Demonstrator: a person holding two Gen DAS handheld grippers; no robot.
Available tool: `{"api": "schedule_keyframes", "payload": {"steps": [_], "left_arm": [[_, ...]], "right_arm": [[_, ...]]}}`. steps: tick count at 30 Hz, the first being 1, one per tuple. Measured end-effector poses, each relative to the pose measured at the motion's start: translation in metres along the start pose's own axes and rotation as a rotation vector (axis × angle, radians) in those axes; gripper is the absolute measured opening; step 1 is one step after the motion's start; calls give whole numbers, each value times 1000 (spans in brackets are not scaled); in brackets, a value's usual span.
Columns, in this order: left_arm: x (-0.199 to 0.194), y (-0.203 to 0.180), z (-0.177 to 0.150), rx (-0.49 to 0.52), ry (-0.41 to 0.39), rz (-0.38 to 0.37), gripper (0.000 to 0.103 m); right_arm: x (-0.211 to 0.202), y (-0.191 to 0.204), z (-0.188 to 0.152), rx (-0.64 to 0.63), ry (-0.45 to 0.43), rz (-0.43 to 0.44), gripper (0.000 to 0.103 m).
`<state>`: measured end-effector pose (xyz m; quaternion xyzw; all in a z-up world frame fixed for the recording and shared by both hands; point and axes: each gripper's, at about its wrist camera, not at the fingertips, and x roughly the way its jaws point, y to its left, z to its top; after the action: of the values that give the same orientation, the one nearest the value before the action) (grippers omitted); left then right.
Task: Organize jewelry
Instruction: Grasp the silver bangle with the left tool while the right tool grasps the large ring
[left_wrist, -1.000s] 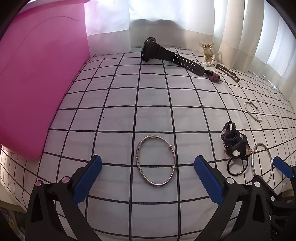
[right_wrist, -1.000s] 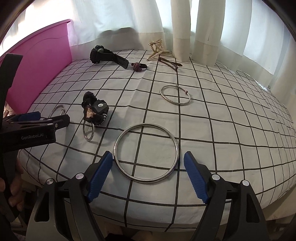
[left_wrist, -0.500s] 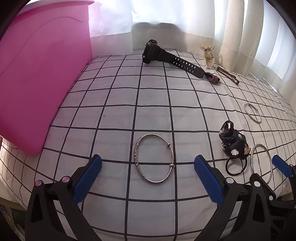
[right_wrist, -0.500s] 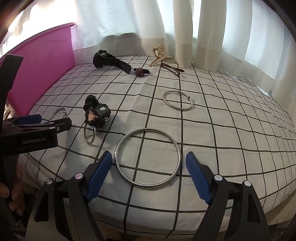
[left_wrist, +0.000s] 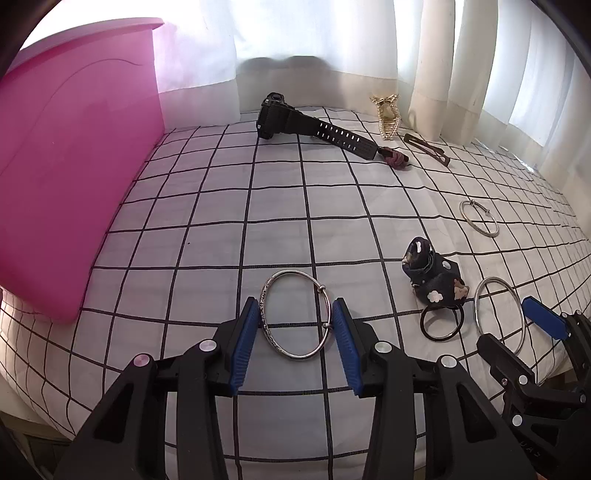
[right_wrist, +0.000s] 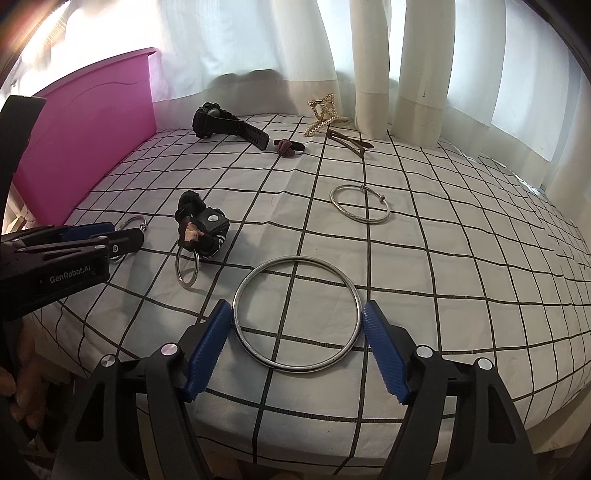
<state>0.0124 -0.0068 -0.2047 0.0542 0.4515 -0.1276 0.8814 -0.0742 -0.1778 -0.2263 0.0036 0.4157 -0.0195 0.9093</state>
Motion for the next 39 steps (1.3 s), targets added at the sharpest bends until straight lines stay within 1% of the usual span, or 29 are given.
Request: {"api": "schedule_keyframes", "payload": {"steps": [4, 9, 19, 33, 39], "left_arm": [[-1, 4, 0, -14, -1, -16, 40], [-11, 6, -2, -13, -31, 7, 40], [-27, 1, 5, -18, -61, -16, 40], [-54, -7, 20, -25, -79, -12, 40], [-69, -9, 29, -39, -88, 2, 40]], "right_arm": [[0, 0, 0, 2, -2, 1, 70], [-2, 0, -1, 3, -11, 0, 70], [-16, -3, 5, 11, -42, -3, 70], [-38, -13, 31, 5, -68, -8, 69], [-47, -15, 45, -9, -81, -7, 69]]}}
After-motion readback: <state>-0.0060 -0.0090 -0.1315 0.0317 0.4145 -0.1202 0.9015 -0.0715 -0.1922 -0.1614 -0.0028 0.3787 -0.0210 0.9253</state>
